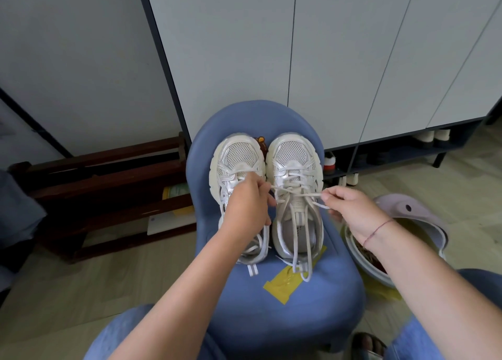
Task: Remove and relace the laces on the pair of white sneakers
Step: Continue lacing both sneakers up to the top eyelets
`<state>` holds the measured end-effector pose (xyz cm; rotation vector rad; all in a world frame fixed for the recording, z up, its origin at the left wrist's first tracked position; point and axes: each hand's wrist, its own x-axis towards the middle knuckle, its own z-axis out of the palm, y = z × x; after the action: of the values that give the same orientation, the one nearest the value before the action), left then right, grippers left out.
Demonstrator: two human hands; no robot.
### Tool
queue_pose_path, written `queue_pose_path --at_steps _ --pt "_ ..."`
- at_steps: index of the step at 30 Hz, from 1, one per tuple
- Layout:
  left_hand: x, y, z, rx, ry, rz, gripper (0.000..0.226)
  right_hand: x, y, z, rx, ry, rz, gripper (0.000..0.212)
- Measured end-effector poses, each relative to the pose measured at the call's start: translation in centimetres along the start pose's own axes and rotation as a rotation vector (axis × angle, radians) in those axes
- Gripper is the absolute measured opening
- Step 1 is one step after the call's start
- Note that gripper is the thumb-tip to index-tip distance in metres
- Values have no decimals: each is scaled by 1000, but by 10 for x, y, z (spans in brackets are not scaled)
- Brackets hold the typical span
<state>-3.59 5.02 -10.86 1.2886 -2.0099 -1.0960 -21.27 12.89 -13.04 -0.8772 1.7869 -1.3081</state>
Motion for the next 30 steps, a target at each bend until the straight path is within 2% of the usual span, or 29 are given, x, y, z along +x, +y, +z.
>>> queue_pose_path --at_steps 2,4,10,14,18,21,24,27,30 --pt "0 3 0 -95 21 -64 19 -2 -1 6 274 -3 185 25" --pt "0 4 1 -132 32 -80 20 -5 -3 9 375 -8 261 25" --pt "1 1 -2 26 13 151 10 -16 4 13 89 58 94 17" --pt "4 -2 1 166 7 291 19 -29 3 17 12 122 59 15" --pt "7 -4 -2 267 15 319 31 -47 9 27 71 140 137 18" --pt "13 -8 -1 286 -80 330 39 -55 17 40 109 72 183 14" --pt "17 -15 3 307 -116 344 49 -54 17 47 228 77 159 13" --pt "18 -18 4 296 -133 315 65 -60 21 47 136 88 79 16" --pt "20 -17 2 285 -145 280 57 -74 30 46 -2 35 85 22"
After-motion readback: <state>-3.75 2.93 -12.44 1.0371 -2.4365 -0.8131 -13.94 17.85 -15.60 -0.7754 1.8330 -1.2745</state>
